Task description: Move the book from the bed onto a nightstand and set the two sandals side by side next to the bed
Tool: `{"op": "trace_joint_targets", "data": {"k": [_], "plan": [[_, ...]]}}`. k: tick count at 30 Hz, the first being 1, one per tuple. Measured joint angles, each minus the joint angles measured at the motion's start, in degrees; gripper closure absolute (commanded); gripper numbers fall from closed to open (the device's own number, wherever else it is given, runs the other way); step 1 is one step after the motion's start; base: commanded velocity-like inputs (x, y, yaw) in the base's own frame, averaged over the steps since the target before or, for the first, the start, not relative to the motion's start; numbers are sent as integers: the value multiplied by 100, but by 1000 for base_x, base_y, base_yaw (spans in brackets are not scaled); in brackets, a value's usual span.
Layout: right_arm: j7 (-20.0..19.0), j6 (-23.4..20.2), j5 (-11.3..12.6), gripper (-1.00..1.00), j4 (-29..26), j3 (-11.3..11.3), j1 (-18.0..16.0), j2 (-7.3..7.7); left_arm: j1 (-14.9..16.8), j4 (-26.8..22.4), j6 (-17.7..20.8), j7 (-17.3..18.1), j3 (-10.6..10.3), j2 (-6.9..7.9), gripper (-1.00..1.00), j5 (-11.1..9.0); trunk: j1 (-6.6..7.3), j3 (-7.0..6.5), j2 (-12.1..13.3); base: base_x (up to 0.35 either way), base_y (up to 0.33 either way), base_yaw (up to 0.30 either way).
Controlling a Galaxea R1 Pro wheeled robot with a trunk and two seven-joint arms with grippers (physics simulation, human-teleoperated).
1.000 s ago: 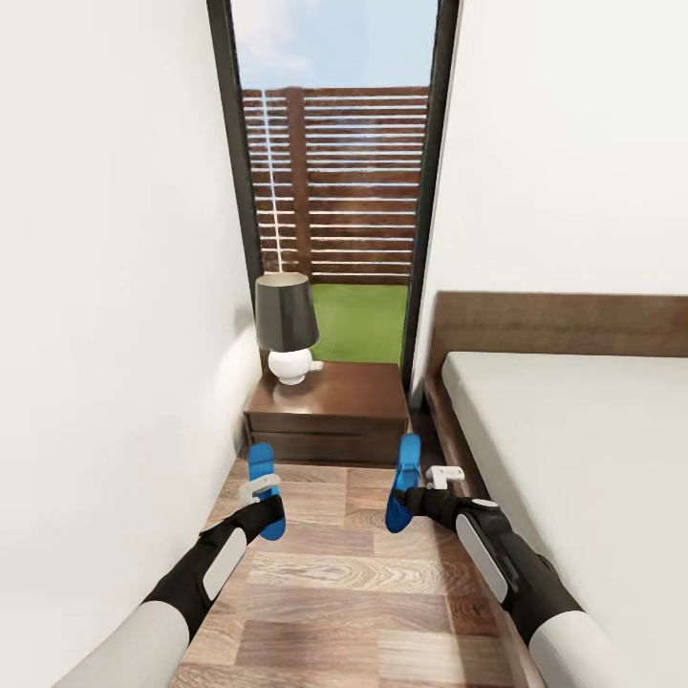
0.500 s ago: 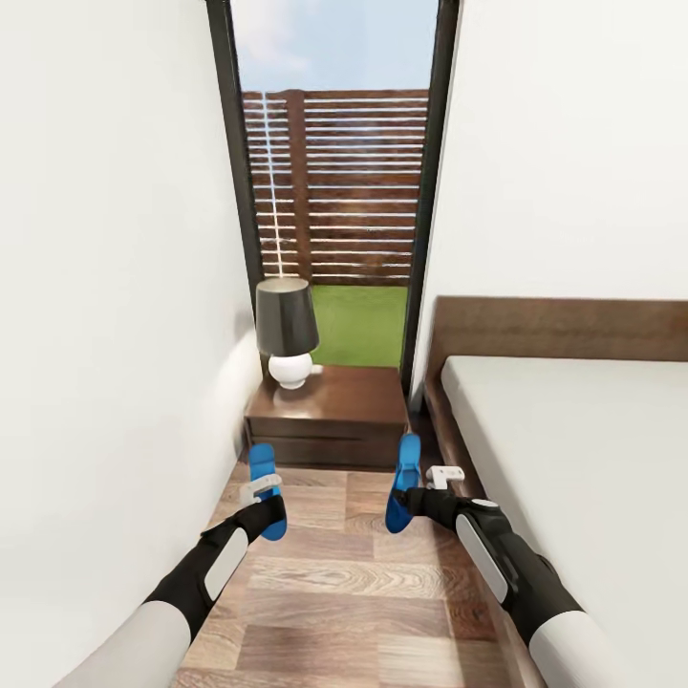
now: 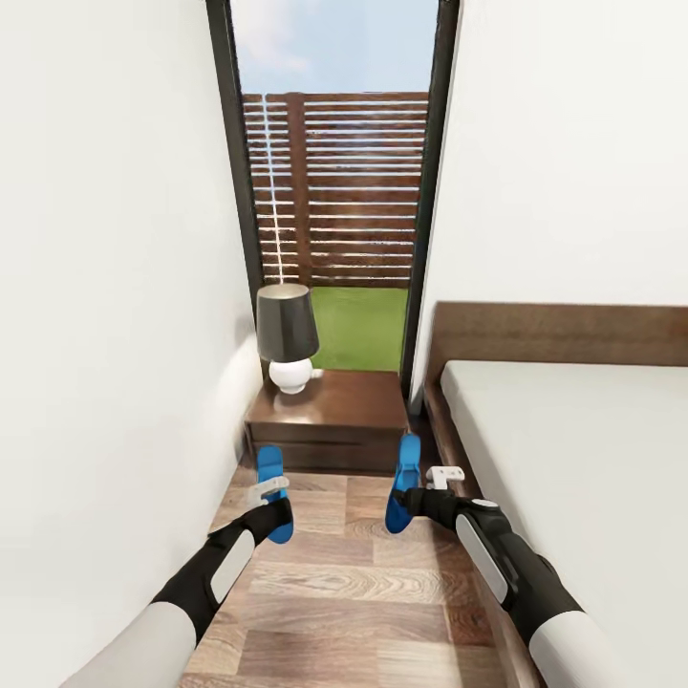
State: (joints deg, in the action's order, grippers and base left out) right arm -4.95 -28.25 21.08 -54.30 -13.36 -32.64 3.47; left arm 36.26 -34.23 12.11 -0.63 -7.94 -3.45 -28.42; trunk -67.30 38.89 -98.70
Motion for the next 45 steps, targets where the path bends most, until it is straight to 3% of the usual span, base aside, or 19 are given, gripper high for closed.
{"op": "trace_joint_targets", "data": {"k": [4,10,13,14,15,17,22,26,27,30,33,37,45], "plan": [[-2,0,1,100,46,0,-1,0,-6,281,-46,-3,-162,-23,100,17,88,-72,161,0,0,0],[-3,0,1,100,74,7,5,6,-11,587,110,-44,-129,66,100,-7,154,-126,282,0,0,0],[1,-3,2,100,75,13,1,8,-12,721,412,-39,190,263,100,-143,154,-126,282,0,0,0],[8,-6,1,100,75,15,0,9,-12,744,539,-37,503,395,100,-282,154,-126,282,0,0,0],[13,-6,4,100,75,16,1,9,-12,749,564,-35,611,447,100,-351,154,-126,282,0,0,0],[27,-8,0,100,75,17,-1,9,-9,807,622,-34,1101,636,100,-535,154,-126,282,0,0,0],[28,-9,-5,100,75,18,1,9,-14,1001,623,-26,1389,720,100,-647,154,-126,282,0,0,0],[20,-9,-6,100,75,18,3,9,-15,992,614,-4,1278,687,100,-615,154,-126,282,0,0,0],[21,-12,-7,100,75,18,3,9,-15,972,610,4,1165,665,100,-593,154,-126,282,0,0,0],[14,-16,-5,100,73,13,1,9,-10,713,614,23,566,542,100,-530,155,-127,282,0,0,0],[17,-40,-7,100,69,22,1,11,-6,118,635,10,287,392,100,-523,155,-127,282,0,0,0],[10,-61,-1,100,66,22,-1,16,-6,-336,637,-4,184,338,100,-488,242,-198,441,0,0,0],[15,-71,-2,100,66,18,-1,17,-7,-459,613,-2,169,349,100,-475,418,-341,762,0,0,0]]}}
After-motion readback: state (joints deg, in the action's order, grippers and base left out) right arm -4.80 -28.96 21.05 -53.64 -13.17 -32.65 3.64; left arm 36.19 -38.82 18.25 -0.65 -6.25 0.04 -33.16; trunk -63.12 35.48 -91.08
